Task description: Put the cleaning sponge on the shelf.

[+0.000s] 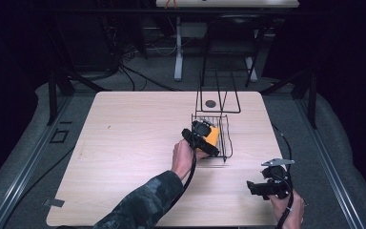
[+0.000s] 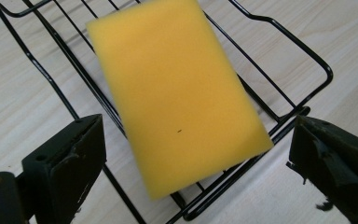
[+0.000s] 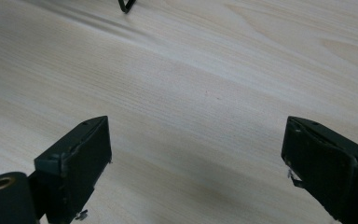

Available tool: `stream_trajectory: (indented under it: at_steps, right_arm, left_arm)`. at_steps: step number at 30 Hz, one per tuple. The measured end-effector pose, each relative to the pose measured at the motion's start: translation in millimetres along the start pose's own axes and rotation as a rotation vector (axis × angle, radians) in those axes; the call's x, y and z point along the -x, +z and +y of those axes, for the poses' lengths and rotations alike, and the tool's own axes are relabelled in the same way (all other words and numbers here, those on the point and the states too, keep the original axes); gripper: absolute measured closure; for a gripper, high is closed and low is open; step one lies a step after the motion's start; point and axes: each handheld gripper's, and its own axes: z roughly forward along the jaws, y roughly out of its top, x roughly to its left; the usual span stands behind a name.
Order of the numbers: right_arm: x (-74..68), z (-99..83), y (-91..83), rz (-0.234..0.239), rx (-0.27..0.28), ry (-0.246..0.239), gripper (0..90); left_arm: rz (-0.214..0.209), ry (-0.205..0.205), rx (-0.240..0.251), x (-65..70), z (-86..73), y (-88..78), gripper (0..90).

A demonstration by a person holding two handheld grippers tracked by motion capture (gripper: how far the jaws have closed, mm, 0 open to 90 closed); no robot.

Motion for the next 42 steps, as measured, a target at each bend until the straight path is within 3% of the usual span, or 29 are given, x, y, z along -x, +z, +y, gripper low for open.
stream_trajectory:
  at_steps: [16, 21, 29, 37, 42]
  right_arm:
    - [-0.5, 0.1, -1.2, -0.006, 0.006, -0.002, 7.7]
    - [-0.4, 0.2, -1.3, -0.007, 0.0, 0.0, 7.7]
    - [-0.6, -0.1, -1.0, -0.007, 0.003, 0.001, 7.8]
    - [-1.0, -0.5, -0.8, -0.011, -0.001, -0.003, 7.8]
    - [-2.0, -0.4, -0.9, -0.011, -0.007, -0.004, 7.9]
  left_arm:
    - [-0.015, 0.05, 0.064, -21.4, -20.5, -46.6, 1.2]
    - [-0.03, 0.071, 0.071, -27.5, -31.9, -63.5, 0.7]
    - [-0.014, 0.097, 0.067, -41.3, -56.4, -87.2, 0.7]
    - [0.015, 0.071, 0.073, -64.5, -90.4, -110.3, 0.7]
    - [0.032, 0.033, 0.076, -81.4, -115.5, -124.5, 0.4]
